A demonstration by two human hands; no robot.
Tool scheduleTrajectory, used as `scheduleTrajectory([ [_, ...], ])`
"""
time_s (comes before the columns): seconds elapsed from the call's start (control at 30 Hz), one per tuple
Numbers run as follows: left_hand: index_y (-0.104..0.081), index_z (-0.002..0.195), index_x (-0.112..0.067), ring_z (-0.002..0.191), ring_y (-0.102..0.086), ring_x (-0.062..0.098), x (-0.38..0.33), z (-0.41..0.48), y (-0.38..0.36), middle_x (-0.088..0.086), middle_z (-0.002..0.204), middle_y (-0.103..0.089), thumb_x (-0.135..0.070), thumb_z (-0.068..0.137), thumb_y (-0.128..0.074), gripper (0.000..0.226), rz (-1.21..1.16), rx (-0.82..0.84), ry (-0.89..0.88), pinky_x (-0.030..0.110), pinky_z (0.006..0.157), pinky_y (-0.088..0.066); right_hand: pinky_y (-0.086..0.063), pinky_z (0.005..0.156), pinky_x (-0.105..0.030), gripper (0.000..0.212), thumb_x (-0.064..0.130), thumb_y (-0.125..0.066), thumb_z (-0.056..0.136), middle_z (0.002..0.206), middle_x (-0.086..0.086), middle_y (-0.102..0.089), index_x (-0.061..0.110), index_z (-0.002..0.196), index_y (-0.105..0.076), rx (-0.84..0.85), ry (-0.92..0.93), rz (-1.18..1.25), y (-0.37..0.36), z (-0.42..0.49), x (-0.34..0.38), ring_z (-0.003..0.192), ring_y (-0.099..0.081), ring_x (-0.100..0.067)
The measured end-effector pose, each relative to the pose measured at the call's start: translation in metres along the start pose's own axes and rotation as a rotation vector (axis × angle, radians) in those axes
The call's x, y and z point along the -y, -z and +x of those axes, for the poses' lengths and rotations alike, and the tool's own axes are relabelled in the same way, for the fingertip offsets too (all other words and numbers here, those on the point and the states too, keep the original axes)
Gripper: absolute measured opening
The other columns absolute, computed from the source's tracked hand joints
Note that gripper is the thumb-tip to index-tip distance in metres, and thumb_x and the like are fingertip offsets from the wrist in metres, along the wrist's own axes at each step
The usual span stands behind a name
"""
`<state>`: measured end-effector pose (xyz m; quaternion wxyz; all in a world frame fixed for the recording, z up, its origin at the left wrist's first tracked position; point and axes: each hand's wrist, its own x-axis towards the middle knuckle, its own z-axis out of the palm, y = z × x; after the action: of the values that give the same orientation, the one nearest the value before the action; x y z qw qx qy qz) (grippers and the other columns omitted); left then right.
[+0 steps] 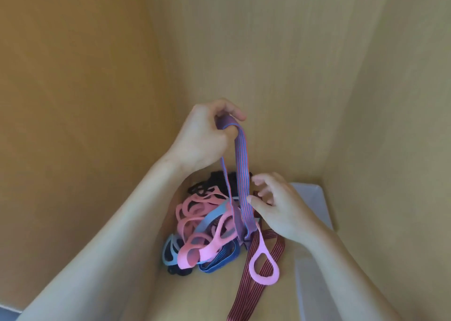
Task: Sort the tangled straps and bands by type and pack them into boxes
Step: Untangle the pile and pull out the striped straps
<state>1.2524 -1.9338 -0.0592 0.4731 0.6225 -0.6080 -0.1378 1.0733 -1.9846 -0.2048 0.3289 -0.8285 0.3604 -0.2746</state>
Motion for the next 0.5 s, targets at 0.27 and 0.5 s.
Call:
scheduleTrajectory([
  [0.27,-0.071,0.101,-0.012,0.061,-0.049,0.011,-0.041,0.017,0.013,0.007,0.08,-0.061,0.01,0.079,-0.059,0.033,0.111,0.084,-0.118,0.019,0.061,-0.043,-0.05,0.07,-0.036,0.009,0.012,-0.066,0.092,0.076,0.003,-0.068,0.015,0.084,-0.065,-0.046,0.072,0.099,0.002,0.026,0.02,0.069,-0.062,-0.008],
  [0.5,-0.071,0.102,-0.011,0.066,-0.049,0.009,-0.064,0.031,0.024,0.002,0.079,-0.058,0.013,0.079,-0.051,0.039,0.129,0.073,-0.122,0.017,0.064,-0.042,-0.045,0.062,-0.034,0.012,0.001,-0.062,0.092,0.07,-0.009,-0.066,0.004,0.081,-0.065,-0.177,0.048,0.269,0.009,0.04,0.028,0.059,-0.053,-0.008],
])
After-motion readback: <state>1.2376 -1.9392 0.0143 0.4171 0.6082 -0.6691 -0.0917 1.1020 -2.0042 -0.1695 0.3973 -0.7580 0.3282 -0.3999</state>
